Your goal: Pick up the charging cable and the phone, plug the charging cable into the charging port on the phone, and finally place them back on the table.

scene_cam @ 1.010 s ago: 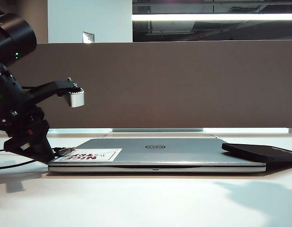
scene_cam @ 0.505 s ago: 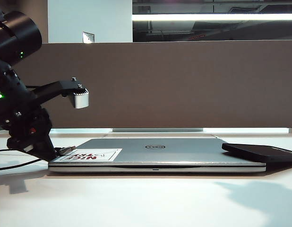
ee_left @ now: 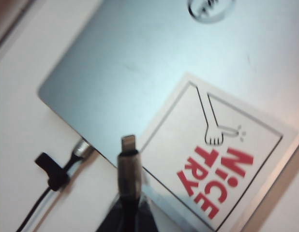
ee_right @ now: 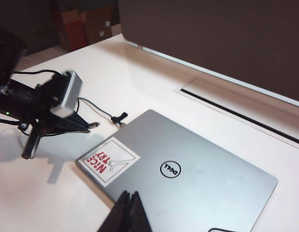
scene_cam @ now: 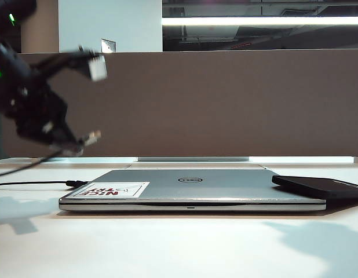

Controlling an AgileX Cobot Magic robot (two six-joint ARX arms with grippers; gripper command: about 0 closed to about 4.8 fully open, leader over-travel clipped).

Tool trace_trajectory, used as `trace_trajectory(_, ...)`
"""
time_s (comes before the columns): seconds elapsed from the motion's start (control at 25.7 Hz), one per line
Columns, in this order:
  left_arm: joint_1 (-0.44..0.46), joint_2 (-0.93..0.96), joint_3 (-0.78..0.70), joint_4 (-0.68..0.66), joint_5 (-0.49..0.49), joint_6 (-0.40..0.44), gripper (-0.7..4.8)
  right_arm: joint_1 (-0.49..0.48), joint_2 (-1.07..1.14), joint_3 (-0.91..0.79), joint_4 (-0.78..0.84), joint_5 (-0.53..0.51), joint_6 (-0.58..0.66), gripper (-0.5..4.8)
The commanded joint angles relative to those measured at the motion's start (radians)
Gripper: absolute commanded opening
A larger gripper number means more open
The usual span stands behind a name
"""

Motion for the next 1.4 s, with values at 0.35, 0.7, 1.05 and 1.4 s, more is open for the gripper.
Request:
trace_trajectory(0.35, -0.105, -0.215, 0.002, 0.01, 0.004, -0.558, -0.06, -0.001, 0.005, 0.005, 0.032, 0.104, 0.141, -0.09)
trace_trajectory(0.7, -0.243, -0.232, 0.003, 0.009, 0.004, -0.727, -0.06, -0.084, 0.005, 0.005, -0.013, 0.149, 0.287, -0.08)
trace_trajectory(1.05, -0.27, -0.23, 0.002, 0.005, 0.004, -0.705, -0.06, -0.368, 0.047, 0.005, -0.026, -0.151, 0.293, -0.06)
trace_trajectory(1.4, -0.269, -0.228, -0.035, -0.02, 0.0, -0.666, -0.06, -0.573, 0.156, -0.061, 0.013, -0.318, 0.385, -0.06)
